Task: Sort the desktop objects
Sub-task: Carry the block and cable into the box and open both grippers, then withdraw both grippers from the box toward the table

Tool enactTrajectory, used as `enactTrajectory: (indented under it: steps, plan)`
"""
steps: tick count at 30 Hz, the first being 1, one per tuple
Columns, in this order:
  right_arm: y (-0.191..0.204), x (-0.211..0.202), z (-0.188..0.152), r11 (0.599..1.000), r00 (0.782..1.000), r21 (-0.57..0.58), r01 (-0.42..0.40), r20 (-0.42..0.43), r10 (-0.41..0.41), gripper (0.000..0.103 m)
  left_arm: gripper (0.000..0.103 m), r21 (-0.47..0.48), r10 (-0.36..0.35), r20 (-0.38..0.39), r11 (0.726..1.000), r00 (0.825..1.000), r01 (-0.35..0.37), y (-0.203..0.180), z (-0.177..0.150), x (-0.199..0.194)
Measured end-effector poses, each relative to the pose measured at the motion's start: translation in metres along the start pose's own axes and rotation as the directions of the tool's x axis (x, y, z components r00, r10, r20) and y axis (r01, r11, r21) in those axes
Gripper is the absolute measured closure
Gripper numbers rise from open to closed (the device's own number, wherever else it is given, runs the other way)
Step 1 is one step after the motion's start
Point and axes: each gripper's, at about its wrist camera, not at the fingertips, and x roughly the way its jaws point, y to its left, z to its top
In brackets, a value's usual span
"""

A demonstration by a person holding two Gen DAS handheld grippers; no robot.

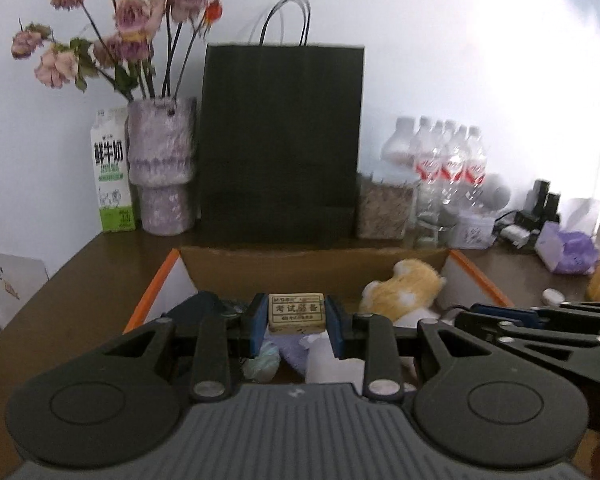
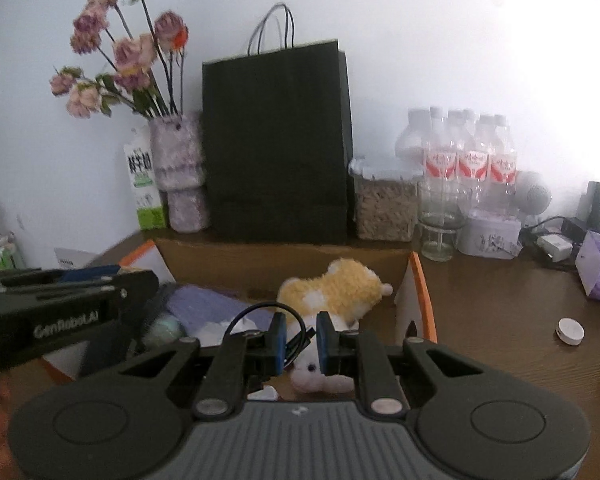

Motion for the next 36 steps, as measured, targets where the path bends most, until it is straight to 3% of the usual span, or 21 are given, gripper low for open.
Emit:
enactTrajectory:
  steps: [5, 10, 13, 14, 15, 16, 18, 19, 21, 24, 36]
  plan:
    - [-0.001, 0.012, -0.011, 1.000, 0.999, -0.030, 0.007, -0.037, -0.009, 0.089, 0.072, 0.034, 0.010, -0.050, 0.999, 0.999, -0.008, 0.001, -0.014, 0.018]
    - [0.000, 0.015, -0.016, 0.999, 0.998, -0.041, 0.008, -0.057, -0.010, 0.088, 0.071, 0.065, 0.019, -0.051, 0.998, 0.999, -0.016, -0.004, -0.022, 0.021]
    - [-0.001, 0.015, -0.018, 0.999, 0.997, -0.045, 0.015, -0.071, -0.018, 0.084, 0.056, 0.063, 0.034, -0.049, 0.998, 0.998, -0.031, -0.004, -0.023, 0.023]
    - [0.000, 0.015, -0.018, 0.999, 0.997, -0.049, 0.018, -0.070, -0.021, 0.079, 0.045, 0.060, 0.036, -0.043, 0.998, 0.998, -0.034, -0.003, -0.022, 0.021]
    - [0.000, 0.013, -0.018, 0.999, 0.997, -0.051, 0.016, -0.068, -0.020, 0.065, 0.031, 0.058, 0.042, -0.034, 0.997, 0.999, -0.040, -0.003, -0.021, 0.019]
    - [0.000, 0.011, -0.017, 0.999, 0.998, -0.048, 0.013, -0.061, -0.015, 0.045, 0.024, 0.060, 0.052, -0.020, 0.997, 0.998, -0.050, -0.004, -0.020, 0.016]
    - [-0.001, 0.006, -0.016, 0.999, 0.999, -0.044, 0.011, -0.038, -0.013, 0.021, 0.003, 0.057, 0.083, 0.015, 0.995, 0.996, -0.083, -0.004, -0.018, 0.011]
    - [-0.001, 0.002, -0.015, 0.999, 0.999, -0.044, 0.026, -0.024, -0.027, 0.010, 0.000, 0.048, 0.108, 0.034, 0.993, 0.994, -0.110, -0.003, -0.017, 0.008]
    - [-0.004, -0.004, -0.012, 0.999, 0.999, -0.035, 0.036, -0.001, -0.036, 0.001, 0.000, 0.019, 0.117, 0.057, 0.993, 0.991, -0.118, 0.002, -0.013, 0.002]
    - [-0.007, -0.012, -0.007, 1.000, 1.000, -0.013, 0.018, 0.023, -0.018, 0.000, 0.000, -0.025, 0.105, 0.061, 0.994, 0.993, -0.104, 0.007, -0.009, -0.003]
    - [-0.001, -0.031, -0.002, 1.000, 0.999, -0.027, 0.015, 0.050, -0.014, 0.000, 0.000, -0.031, 0.090, 0.104, 0.996, 0.991, -0.088, 0.002, -0.007, -0.030]
